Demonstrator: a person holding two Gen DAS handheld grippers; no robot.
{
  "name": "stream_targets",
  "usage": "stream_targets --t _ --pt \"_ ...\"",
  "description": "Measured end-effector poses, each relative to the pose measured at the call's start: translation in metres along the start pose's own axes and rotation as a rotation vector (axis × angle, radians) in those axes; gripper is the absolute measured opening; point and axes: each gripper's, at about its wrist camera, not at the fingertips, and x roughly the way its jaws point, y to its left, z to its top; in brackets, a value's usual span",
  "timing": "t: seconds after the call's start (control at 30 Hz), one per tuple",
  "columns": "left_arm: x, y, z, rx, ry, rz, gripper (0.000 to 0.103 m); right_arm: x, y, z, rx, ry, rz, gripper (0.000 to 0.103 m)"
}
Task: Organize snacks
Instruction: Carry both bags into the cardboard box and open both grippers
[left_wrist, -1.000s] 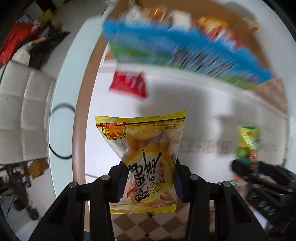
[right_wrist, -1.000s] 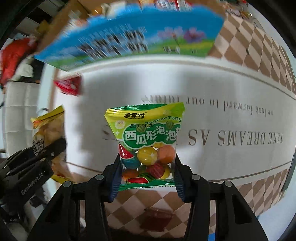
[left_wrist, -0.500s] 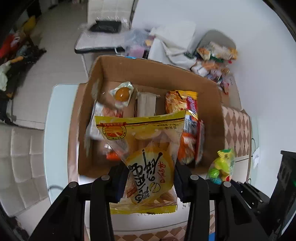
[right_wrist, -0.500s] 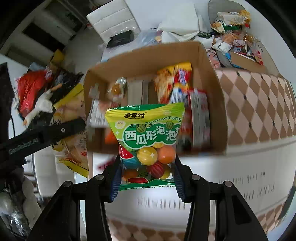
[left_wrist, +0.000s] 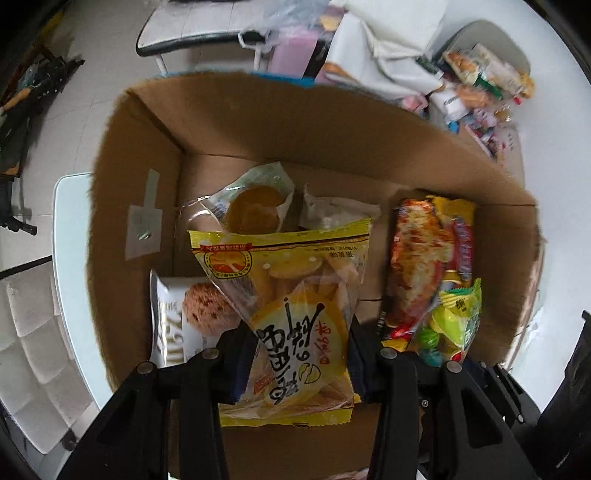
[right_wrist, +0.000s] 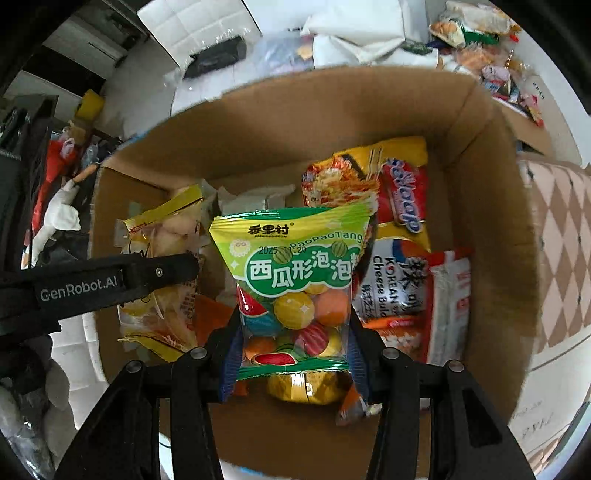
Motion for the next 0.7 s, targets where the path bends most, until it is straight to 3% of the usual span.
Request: stream_targets --t 0.17,0.2,0.23,0.3,0.37,0.7 --pt "0.015 0.005 0.001 -0.003 0.067 -0.012 0.041 0.027 0.003 0.013 -0.035 0.038 -0.033 0.053" --pt "0.017 0.006 0.000 -0.004 0.066 -0.010 0.046 0.032 0.004 0.016 -0.035 0.055 -0.036 0.054" --pt "0.017 0.006 0.000 -0.005 0.063 -0.007 0.051 0.035 0.004 0.017 -0.036 0.074 -0.034 0.060" --pt "0.016 0.007 -0.001 -0.003 0.054 -0.010 0.071 0.035 0.007 0.020 -0.054 0.064 -0.035 0.076" --pt "0.012 0.007 -0.002 -0.002 0.037 -0.004 0.075 0.032 0.011 0.022 -0.072 0.044 -0.055 0.089" --pt "-0.024 0.008 -0.022 -0.006 -0.073 0.005 0.075 0.020 0.003 0.020 -0.063 0.020 -0.090 0.089"
